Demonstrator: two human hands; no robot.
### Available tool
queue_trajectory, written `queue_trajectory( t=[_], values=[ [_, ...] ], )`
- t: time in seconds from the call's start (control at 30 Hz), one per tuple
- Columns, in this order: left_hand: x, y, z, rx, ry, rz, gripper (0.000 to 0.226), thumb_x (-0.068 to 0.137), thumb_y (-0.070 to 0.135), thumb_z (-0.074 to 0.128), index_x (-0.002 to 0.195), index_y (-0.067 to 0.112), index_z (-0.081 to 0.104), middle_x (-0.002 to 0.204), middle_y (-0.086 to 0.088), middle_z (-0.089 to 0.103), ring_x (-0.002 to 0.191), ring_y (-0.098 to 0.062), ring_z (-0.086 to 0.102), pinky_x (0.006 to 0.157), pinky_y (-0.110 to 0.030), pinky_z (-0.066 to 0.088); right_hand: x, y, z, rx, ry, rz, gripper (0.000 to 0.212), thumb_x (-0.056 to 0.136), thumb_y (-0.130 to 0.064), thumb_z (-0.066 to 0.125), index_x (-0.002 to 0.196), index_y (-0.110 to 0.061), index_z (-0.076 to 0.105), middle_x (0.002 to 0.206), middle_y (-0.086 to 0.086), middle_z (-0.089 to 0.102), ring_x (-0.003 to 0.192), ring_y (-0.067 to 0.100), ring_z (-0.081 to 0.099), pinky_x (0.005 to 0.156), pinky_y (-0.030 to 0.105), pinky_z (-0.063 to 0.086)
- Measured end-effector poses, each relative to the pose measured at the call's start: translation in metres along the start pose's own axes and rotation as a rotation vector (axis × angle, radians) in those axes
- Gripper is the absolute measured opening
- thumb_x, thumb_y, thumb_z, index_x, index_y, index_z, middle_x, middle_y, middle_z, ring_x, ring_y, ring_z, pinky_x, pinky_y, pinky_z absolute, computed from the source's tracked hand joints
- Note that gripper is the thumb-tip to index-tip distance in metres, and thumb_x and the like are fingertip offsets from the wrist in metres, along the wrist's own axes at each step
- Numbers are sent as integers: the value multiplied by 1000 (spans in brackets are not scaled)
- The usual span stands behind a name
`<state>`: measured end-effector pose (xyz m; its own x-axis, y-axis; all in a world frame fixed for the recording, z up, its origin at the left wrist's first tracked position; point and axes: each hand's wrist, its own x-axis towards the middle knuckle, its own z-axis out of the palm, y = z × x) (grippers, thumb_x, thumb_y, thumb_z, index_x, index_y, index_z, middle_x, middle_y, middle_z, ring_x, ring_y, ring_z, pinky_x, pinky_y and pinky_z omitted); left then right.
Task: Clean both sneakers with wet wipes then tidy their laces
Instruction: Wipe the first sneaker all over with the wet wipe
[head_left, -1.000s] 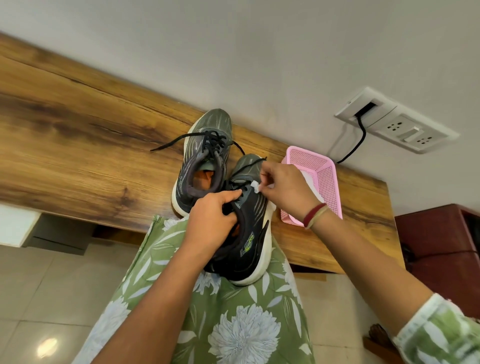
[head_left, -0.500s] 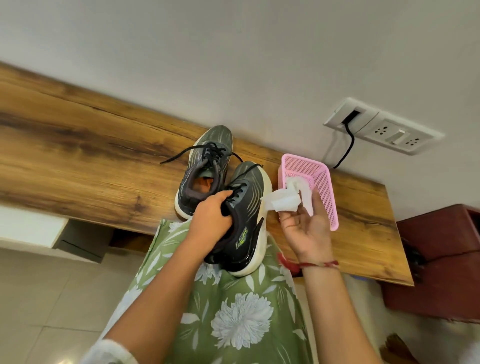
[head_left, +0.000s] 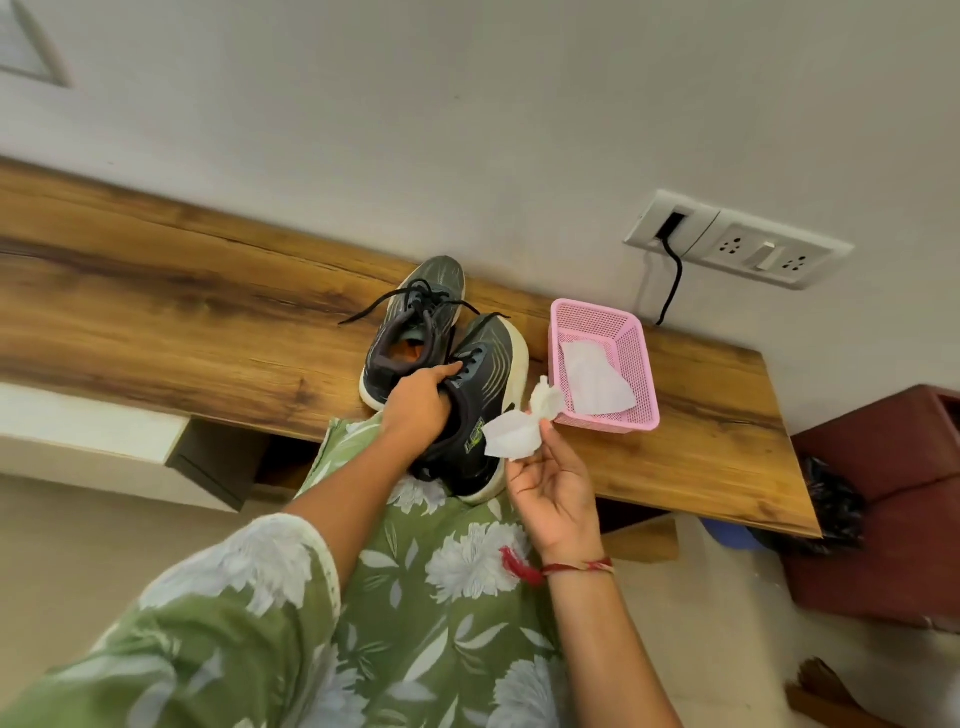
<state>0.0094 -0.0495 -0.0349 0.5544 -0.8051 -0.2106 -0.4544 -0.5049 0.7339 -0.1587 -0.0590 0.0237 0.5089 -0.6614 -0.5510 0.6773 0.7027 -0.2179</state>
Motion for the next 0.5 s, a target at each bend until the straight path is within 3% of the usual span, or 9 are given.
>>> queue_trajectory(
  t=[0.1, 0.2, 0.3, 0.4, 0.43, 0.5],
  values=[
    [-1, -3, -3, -98, 74, 14, 50, 93, 3, 41, 131, 31, 56, 90, -8, 70, 54, -13, 49, 46, -23, 32, -7, 7, -3, -38, -7, 36, 80, 24, 7, 92, 99, -4, 67, 99, 17, 70, 102, 30, 64, 76, 55, 54],
    [0, -5, -10, -187, 119, 20, 48, 95, 2, 39, 128, 31, 58, 66, -3, 61, 44, -13, 40, 37, -17, 26, -10, 4, -7, -21, -31, 48, 69, 23, 6, 92, 89, -3, 72, 92, 16, 71, 94, 30, 67, 75, 57, 53],
    [14, -9, -19, -265, 105, 59, 49, 96, 1, 38, 122, 35, 62, 73, -11, 67, 46, -20, 40, 41, -21, 27, -11, -4, -14, 18, -28, 9, 68, 18, 7, 92, 83, 0, 72, 82, 15, 72, 76, 26, 71, 66, 46, 58],
    [30, -5, -40, -270, 100, 92, 53, 97, 3, 38, 113, 48, 62, 88, -11, 72, 56, -27, 54, 49, -28, 46, -9, -13, -22, 57, -35, 22, 70, 19, 5, 93, 85, -1, 72, 75, 11, 72, 66, 17, 70, 65, 25, 53],
    [34, -4, -48, -255, 99, 96, 52, 97, 2, 38, 115, 45, 63, 95, -6, 72, 57, -23, 56, 52, -26, 51, -7, -15, -26, 84, -33, 28, 69, 19, 6, 93, 85, -1, 72, 73, 10, 71, 64, 16, 70, 63, 23, 54],
    [42, -2, -62, -202, 98, 102, 48, 97, 0, 38, 120, 32, 64, 106, 1, 68, 56, -11, 55, 50, -13, 46, -6, -18, -29, 108, -42, 33, 69, 19, 8, 92, 84, 0, 72, 72, 10, 71, 63, 16, 70, 56, 26, 58]
  ],
)
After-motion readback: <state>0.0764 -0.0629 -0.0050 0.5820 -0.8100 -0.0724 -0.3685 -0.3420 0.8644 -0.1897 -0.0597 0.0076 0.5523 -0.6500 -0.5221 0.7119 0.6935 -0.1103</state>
